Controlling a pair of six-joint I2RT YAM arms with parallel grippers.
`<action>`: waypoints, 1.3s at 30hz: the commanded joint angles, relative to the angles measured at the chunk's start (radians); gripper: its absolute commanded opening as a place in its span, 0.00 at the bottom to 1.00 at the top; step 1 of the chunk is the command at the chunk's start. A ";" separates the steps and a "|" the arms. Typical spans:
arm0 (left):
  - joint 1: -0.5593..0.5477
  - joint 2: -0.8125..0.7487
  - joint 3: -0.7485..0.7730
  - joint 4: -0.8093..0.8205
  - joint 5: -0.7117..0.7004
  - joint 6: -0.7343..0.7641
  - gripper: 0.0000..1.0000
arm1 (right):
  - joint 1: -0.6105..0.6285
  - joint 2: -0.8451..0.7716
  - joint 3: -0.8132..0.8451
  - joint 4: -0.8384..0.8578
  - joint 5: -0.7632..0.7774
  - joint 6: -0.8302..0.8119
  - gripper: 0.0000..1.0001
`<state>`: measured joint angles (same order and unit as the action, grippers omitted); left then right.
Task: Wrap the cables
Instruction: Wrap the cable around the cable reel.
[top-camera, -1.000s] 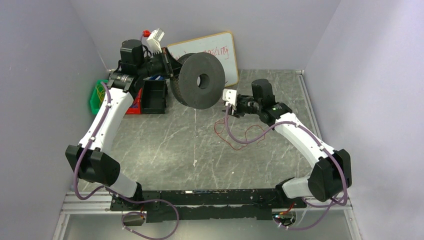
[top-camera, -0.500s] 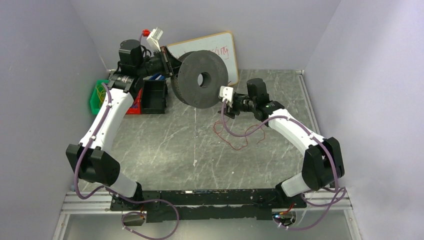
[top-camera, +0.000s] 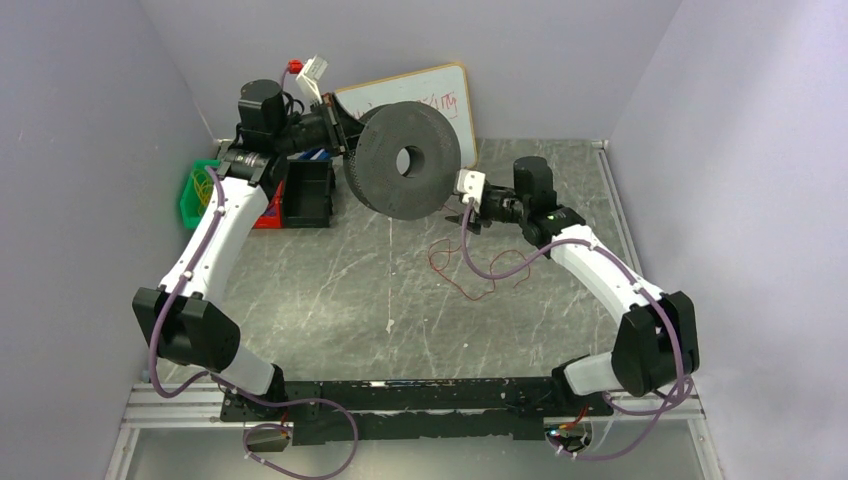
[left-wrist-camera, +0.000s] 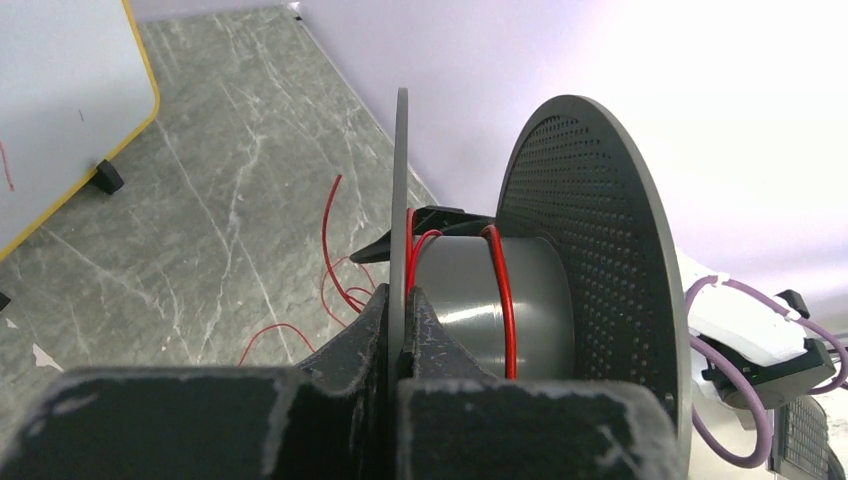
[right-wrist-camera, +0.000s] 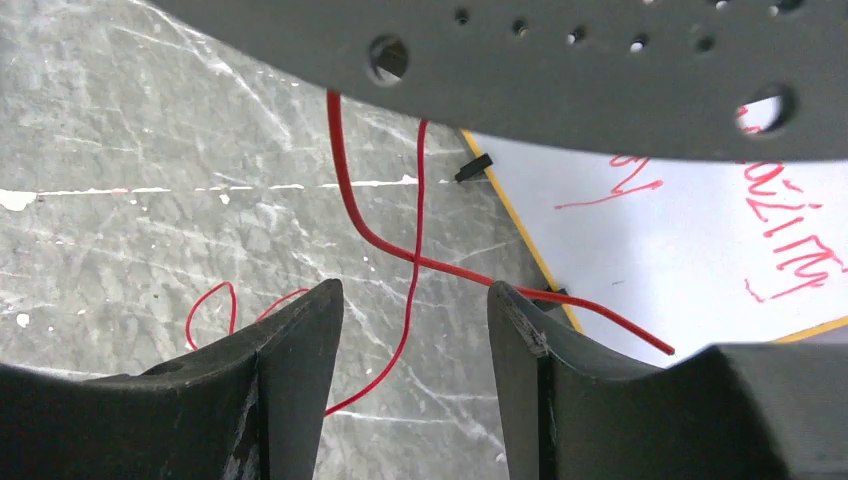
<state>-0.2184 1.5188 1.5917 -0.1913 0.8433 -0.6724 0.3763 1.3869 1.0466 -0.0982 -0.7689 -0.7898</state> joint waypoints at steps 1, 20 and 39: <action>0.005 -0.032 0.001 0.137 0.059 -0.075 0.03 | -0.005 -0.010 -0.009 0.066 -0.083 -0.028 0.59; 0.016 -0.028 -0.050 0.247 0.094 -0.169 0.03 | -0.001 0.063 0.051 0.028 -0.130 -0.050 0.59; 0.030 -0.028 -0.050 0.194 0.046 -0.135 0.02 | 0.001 0.027 0.057 0.031 -0.162 -0.032 0.59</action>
<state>-0.2008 1.5188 1.5131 -0.0166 0.9012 -0.8120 0.3767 1.4475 1.0672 -0.0715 -0.8722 -0.8005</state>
